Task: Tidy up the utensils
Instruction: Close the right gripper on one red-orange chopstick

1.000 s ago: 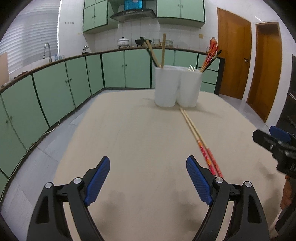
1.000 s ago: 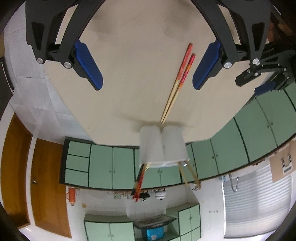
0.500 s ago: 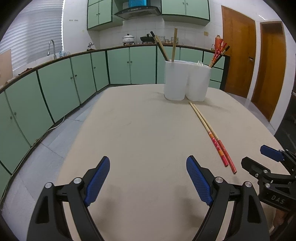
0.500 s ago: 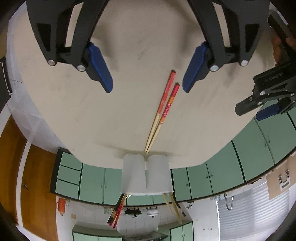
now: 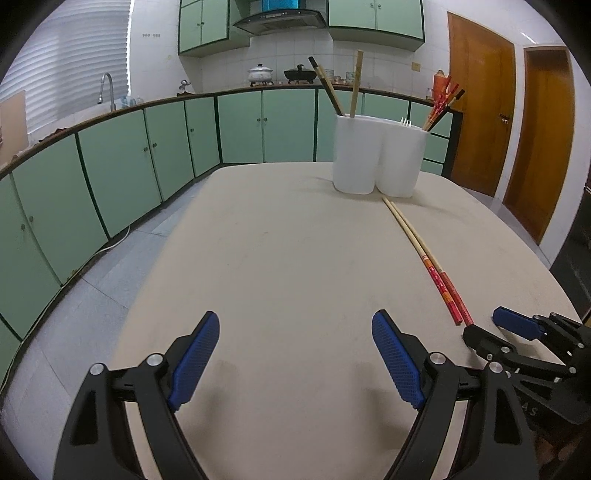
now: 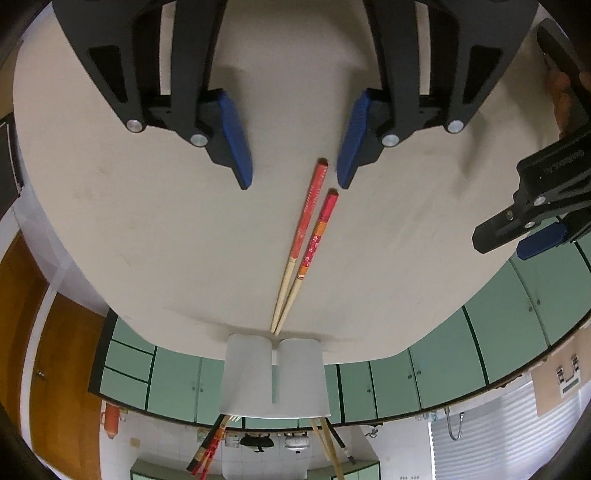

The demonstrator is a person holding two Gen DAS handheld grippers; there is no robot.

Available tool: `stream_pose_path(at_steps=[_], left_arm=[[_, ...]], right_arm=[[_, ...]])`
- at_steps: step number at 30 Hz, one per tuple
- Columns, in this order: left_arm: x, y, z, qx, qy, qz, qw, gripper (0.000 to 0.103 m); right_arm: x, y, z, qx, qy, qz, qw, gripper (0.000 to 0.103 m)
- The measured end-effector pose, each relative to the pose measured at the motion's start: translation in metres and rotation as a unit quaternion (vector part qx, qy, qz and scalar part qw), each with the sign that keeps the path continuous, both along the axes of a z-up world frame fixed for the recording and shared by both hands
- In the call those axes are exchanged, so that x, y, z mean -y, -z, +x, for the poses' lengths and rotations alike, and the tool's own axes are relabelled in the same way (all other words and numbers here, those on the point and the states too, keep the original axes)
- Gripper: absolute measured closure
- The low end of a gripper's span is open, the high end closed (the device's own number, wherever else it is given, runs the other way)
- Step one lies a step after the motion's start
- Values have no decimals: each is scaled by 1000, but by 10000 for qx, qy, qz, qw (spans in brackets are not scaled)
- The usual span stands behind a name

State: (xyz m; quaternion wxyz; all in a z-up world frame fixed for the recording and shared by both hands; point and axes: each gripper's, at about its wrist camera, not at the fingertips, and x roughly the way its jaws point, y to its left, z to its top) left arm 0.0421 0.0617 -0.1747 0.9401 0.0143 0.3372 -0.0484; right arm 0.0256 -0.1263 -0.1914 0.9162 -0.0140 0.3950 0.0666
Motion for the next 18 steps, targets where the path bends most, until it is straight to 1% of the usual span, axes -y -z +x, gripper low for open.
stream_pose_path(at_steps=[3,5,6,7,8,10,15,18], left_arm=[[0,0,0,-1,-1,-4,10000,20],[1,0,1,0,-1,-9,10000,20],[0,0,1,-1,1,-10,10000,20],[0,0,1,-2,3,-14,10000,20],[1,0,1,0,7,-13,10000,20],[2,0,1,6,12,-11,10000,20],[11,-2,2,7,68,-13,10000,20],[19,-4,3,28,117,-40,9999,20]], right_arm=[[-3,0,1,14,-8,-26,10000,68],[-5,1,1,37,-74,-53,10000,77],[-6,1,0,47,-107,-72,9999,79],[-7,1,0,54,-132,-81,9999,84],[-6,1,0,46,-153,-48,9999,89],[-4,1,1,21,-172,18,9998,95],[2,-1,1,-31,-205,183,9996,96],[12,-3,1,-55,-72,272,9996,98]])
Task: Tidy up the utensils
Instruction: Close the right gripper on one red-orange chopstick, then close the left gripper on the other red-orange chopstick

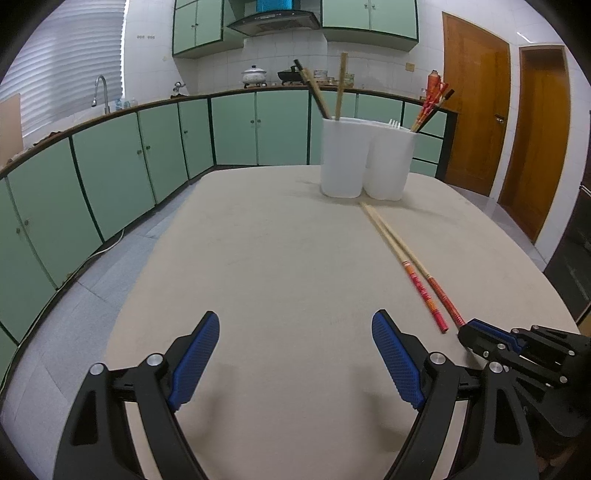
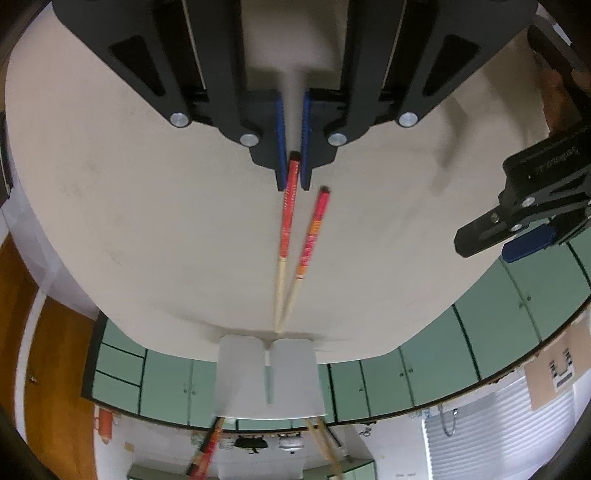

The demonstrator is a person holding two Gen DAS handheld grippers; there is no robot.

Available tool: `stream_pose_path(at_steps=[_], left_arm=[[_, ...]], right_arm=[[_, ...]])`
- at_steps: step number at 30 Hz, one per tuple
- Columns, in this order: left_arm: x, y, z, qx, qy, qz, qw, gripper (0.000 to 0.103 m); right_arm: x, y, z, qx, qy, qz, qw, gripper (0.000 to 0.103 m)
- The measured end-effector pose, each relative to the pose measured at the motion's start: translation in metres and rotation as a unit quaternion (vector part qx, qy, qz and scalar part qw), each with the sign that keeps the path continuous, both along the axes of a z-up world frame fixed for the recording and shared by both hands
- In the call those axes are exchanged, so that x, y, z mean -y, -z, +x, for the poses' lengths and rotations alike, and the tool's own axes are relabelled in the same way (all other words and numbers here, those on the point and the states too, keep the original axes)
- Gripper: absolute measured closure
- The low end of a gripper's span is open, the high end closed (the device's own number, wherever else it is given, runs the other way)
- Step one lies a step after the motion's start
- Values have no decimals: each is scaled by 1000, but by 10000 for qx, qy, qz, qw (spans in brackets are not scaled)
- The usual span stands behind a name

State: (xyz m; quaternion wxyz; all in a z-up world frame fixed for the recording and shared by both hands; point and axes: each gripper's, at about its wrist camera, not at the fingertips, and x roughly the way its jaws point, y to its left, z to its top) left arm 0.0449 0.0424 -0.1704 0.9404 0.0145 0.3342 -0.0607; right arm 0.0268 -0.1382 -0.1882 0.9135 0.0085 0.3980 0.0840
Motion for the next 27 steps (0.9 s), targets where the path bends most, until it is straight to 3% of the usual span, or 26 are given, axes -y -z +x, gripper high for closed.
stream_pose_path(at_steps=[16,27], left_arm=[[74,10,4,-146,346,-155,9992,21],[91,22,16,-468,252,-172,9984,41]], right_arm=[[72,-18,-6,323,776,309,9960,98],[84,-21,-10,488,866,398,9943,98]])
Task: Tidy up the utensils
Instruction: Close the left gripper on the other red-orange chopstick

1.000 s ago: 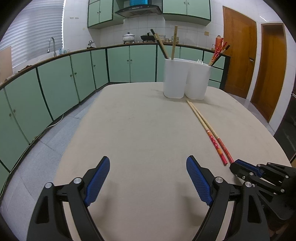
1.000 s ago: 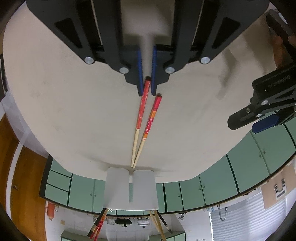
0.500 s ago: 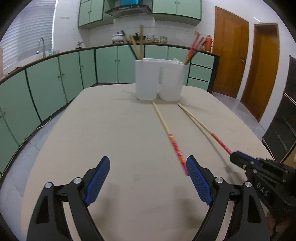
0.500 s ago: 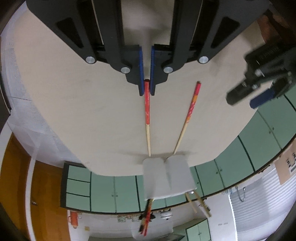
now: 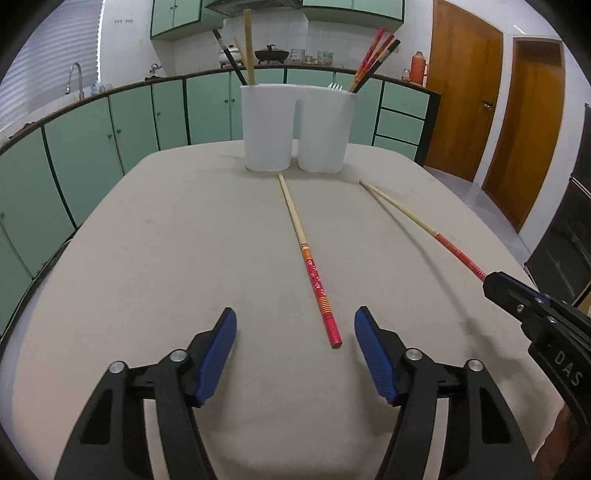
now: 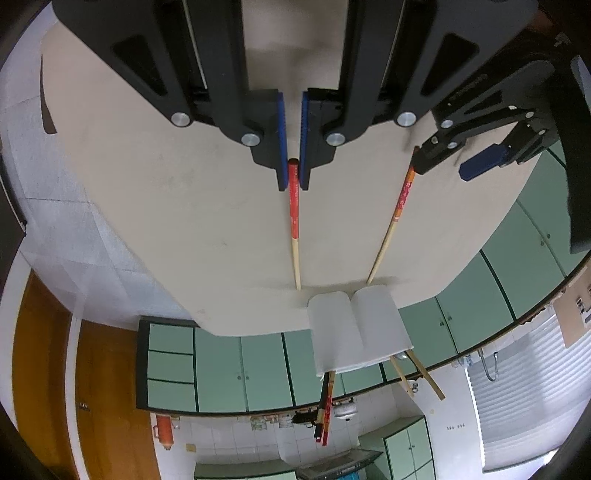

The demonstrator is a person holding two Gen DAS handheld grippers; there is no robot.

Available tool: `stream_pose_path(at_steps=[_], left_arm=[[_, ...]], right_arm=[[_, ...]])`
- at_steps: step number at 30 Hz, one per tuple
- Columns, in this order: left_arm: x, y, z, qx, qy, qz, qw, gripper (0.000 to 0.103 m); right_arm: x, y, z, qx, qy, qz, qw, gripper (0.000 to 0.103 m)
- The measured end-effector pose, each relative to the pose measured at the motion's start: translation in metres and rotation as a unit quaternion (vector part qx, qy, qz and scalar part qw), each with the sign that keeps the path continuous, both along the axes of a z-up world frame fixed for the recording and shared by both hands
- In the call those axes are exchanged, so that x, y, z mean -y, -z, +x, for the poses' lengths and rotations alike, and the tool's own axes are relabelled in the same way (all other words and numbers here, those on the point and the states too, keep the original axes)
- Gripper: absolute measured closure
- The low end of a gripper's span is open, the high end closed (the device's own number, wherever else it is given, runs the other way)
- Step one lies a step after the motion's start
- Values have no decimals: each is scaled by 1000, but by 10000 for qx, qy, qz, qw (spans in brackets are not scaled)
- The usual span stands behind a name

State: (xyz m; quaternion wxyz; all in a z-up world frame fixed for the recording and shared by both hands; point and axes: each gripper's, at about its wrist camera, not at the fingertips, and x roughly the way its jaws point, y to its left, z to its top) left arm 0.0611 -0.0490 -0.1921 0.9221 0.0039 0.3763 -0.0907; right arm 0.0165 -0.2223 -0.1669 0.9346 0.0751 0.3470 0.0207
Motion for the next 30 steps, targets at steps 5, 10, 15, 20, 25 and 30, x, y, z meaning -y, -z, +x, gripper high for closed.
stream_pose_path(at_steps=[5,10,15,20,25,30], left_arm=[[9,5,6,-177,41,5,9998,57],[12,6,8,-245,29,-59,9997,81],[11,5,9,-279,95,-177,9994,97],[8,-2,5,-245,123,-278,9992,97],[4,-17,-1,-128,95,-135,9998,97],[-4,-41,-8,132,97,-71,9998,97]], right_arm=[[1,-5,-2,143,-22,-76,9999,98],[-1,-6,-3,208,-66,-141,9997,98],[-3,-7,-5,222,-86,-185,9995,98],[-6,-11,-8,301,-118,-306,9990,98],[-10,-14,-8,363,-151,-427,9983,98],[-9,-20,-7,435,-147,-463,9979,98]])
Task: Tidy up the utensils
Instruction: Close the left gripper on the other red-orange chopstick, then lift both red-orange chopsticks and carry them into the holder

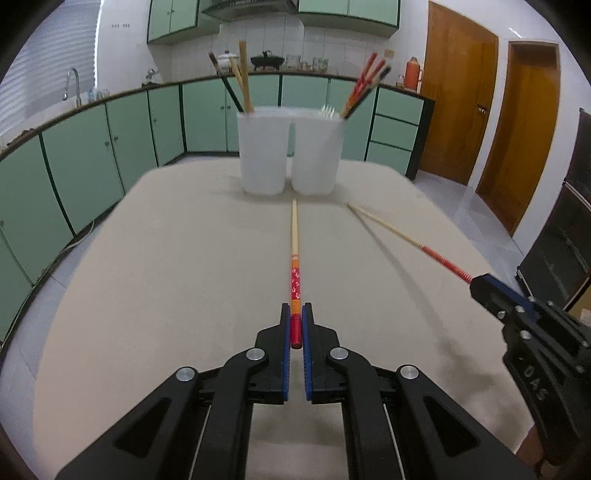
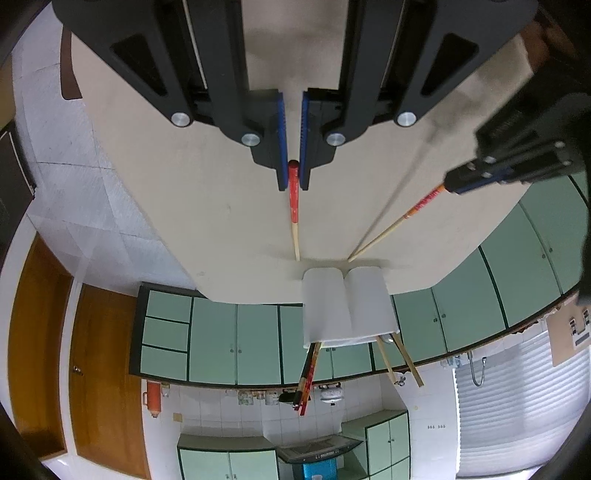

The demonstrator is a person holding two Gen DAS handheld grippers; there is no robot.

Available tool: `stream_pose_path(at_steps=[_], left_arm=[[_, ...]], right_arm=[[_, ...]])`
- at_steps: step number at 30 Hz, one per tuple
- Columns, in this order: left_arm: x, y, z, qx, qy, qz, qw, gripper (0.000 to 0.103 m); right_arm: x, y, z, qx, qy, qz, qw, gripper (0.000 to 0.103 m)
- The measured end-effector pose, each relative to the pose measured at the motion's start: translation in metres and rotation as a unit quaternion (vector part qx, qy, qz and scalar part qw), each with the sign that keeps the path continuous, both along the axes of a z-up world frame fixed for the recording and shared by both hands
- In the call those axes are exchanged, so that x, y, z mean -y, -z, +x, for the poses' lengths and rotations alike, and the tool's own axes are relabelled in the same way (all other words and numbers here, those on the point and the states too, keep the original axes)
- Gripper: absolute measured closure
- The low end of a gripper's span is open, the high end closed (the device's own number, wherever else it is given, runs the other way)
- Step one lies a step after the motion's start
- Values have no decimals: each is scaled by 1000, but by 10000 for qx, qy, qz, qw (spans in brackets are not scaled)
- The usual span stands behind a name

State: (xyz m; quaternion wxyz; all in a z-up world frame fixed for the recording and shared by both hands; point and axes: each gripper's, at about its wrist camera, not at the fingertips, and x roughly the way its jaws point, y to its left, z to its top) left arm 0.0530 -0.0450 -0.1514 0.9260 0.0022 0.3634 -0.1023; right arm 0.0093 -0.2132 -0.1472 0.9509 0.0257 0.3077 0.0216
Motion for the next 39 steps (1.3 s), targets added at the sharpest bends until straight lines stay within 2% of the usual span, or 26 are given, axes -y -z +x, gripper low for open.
stream_pose_path(at_steps=[10,21,29,39], left_arm=[[-12,-52,-5,505,31,-280,9983,97],[-15,-109,12,1167,36,-400,9924,97],[-12,-141,30,1351,158,-518,9894,98],[-13,-159,36,1498,311,-661,9860,98]], right_arm=[[4,-28,2,321,-88,-36,9994,98],[13,-96,22,733,-374,238,9963,98],[17,-139,55,597,-805,611,9931,98],[5,-170,70,718,-1179,655,9883,98]])
